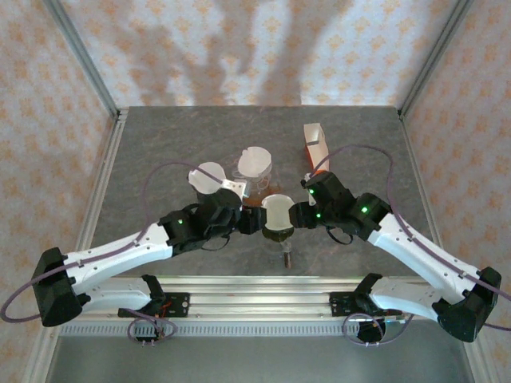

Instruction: Place the coffee filter in the dripper

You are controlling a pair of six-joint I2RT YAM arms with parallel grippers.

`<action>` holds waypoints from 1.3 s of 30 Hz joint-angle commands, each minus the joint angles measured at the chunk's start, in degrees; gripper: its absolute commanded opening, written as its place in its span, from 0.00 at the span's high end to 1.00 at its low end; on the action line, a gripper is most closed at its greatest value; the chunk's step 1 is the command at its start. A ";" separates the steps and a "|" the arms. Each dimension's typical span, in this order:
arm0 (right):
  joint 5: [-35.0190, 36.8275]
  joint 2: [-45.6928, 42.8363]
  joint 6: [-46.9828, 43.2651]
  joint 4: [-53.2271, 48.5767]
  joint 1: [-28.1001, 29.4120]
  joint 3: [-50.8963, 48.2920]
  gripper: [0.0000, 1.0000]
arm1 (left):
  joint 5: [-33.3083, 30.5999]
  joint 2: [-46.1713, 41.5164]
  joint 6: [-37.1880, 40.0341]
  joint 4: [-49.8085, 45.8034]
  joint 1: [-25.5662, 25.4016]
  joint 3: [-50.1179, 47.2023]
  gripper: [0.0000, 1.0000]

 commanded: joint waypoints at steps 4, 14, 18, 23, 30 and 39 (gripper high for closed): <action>2.04 -0.04 0.86 0.29 -0.13 -0.60 0.50 | -2.67 -0.93 -1.61 -0.45 -1.04 -1.78 0.59; 2.75 -0.70 1.21 0.28 -0.18 -0.96 0.41 | -2.87 -0.48 -2.60 0.65 -1.05 -2.00 0.52; 2.98 -1.68 1.14 0.79 -0.13 -0.65 0.31 | -2.69 -0.23 -2.60 0.83 -1.04 -1.24 0.47; 4.49 -3.57 1.09 0.34 -0.13 0.86 0.25 | -2.77 0.09 -2.42 1.01 -1.03 -0.65 0.45; 6.81 -5.91 1.22 -0.91 -0.13 2.29 0.21 | -2.82 0.40 -2.41 1.23 -1.04 -0.41 0.44; 7.92 -7.07 1.52 -0.84 -0.13 2.47 0.19 | -3.31 -1.49 -1.73 0.63 -1.03 1.21 0.33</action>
